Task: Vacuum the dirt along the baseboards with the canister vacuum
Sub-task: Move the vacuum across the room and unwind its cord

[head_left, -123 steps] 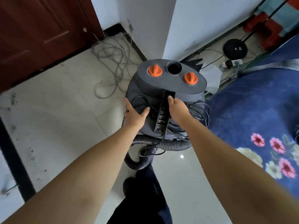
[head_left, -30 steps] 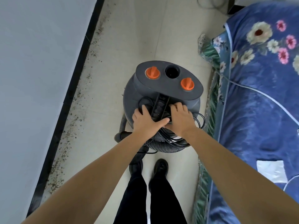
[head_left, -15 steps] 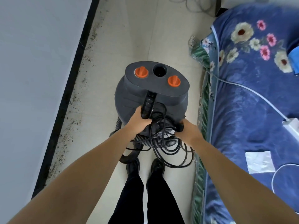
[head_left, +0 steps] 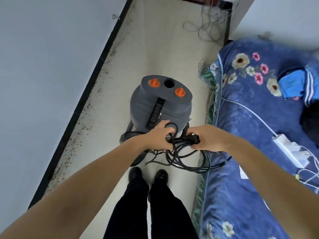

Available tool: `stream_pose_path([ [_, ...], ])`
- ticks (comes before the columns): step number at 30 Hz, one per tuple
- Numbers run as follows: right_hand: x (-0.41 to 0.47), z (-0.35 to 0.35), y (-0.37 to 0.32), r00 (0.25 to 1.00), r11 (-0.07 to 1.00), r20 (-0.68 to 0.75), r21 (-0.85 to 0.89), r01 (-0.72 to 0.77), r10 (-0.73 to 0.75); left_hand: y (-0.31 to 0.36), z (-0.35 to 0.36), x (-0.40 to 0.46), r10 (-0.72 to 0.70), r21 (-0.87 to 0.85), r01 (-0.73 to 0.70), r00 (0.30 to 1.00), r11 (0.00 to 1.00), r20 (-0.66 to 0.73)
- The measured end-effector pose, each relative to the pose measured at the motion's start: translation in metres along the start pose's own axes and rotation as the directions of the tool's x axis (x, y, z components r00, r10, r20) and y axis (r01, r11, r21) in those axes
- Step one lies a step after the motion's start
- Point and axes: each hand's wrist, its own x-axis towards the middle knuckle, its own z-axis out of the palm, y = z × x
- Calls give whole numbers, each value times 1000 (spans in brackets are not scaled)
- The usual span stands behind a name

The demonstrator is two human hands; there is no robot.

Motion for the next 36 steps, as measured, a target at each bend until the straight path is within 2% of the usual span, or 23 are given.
stream_pose_path([
  [2,-17,-6,-11,999,1000,20,2,29,-29,6,-2,-21,-3,-14,3,1000,1000,-3],
  [4,-31,-11,-22,999,1000,21,16,25,-25,11,-4,-45,13,13,-12,998,1000,-61],
  [8,-61,-13,-47,997,947,76,320,-17,-8,11,2,-93,39,-22,-44,983,999,-181],
  [11,-91,-6,-65,997,900,61,435,17,-48,7,19,-133,-2,-116,-15,990,993,-142],
  [13,-116,1,-79,996,862,43,505,49,-81,5,34,-161,29,-130,-44,993,990,-119],
  [15,-141,10,-94,995,826,-3,558,81,-96,3,51,-190,43,-65,-50,994,997,-100],
  [17,-166,19,-112,988,786,-118,599,150,-99,-5,72,-221,40,-17,-42,995,999,-95],
  [20,-204,29,-145,946,698,-288,646,309,-151,-23,109,-271,-18,-191,2,996,981,-84],
  [23,-237,36,-178,882,517,-409,716,469,-233,-33,143,-308,-106,-307,71,989,949,-99],
  [25,-248,42,-197,834,325,-460,773,545,-305,-33,162,-323,-138,-343,77,978,936,-157],
  [27,-253,50,-217,803,88,-498,830,551,-328,-27,180,-335,-104,-347,26,972,938,-209],
  [29,-258,61,-238,784,-84,-495,860,503,-376,-12,196,-343,-49,-286,-20,972,958,-230],
  [32,-274,81,-266,751,-148,-420,903,404,-510,20,225,-350,2,-219,-70,956,973,-294],
  [34,-293,97,-269,713,-219,-300,954,206,-633,39,253,-352,-23,-276,-96,917,956,-397],
  [36,-310,107,-267,625,-271,-210,963,-3,-752,47,274,-348,-118,-374,-90,859,923,-498],
])
